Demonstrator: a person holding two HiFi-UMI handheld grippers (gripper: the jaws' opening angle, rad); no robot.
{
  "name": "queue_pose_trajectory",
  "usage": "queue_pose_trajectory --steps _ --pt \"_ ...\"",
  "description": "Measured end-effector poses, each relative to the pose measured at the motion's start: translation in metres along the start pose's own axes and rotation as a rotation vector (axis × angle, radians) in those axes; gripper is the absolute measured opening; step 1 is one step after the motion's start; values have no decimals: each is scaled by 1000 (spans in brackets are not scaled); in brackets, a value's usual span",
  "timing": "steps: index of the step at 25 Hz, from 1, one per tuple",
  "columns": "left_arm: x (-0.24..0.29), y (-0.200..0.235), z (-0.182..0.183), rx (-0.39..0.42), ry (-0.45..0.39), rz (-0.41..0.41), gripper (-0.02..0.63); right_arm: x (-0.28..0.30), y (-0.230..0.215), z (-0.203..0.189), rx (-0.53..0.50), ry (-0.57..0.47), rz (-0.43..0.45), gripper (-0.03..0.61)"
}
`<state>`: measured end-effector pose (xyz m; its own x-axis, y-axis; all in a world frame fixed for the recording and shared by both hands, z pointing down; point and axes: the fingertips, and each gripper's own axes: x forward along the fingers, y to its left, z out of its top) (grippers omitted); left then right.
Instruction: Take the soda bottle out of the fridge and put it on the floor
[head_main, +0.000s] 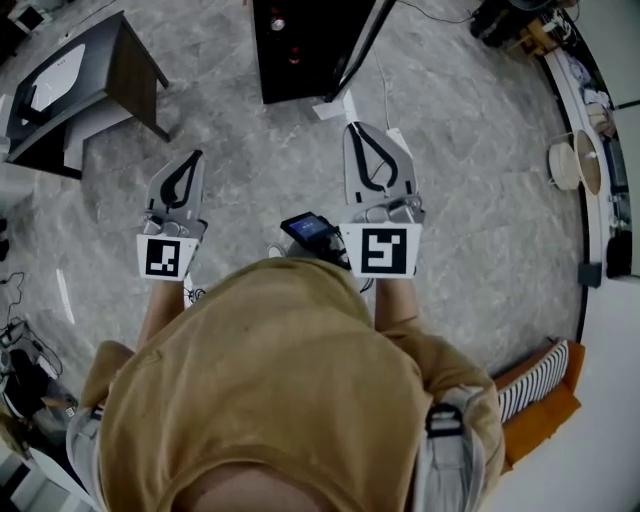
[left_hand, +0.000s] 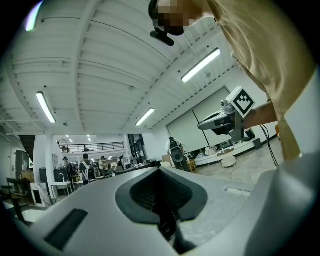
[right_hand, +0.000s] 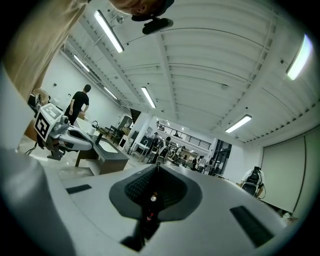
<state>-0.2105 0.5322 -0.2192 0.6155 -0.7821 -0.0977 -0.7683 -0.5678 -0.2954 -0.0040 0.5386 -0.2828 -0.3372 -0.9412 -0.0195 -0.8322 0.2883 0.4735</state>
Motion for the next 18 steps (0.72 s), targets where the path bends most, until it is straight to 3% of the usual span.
queue_pose_trajectory --steps 7,18 --pt "4 8 -5 -13 -12 -21 -5 12 1 4 -17 6 -20 3" --pt "55 4 -21 -16 19 -45 -5 45 -31 -33 52 7 -26 3"
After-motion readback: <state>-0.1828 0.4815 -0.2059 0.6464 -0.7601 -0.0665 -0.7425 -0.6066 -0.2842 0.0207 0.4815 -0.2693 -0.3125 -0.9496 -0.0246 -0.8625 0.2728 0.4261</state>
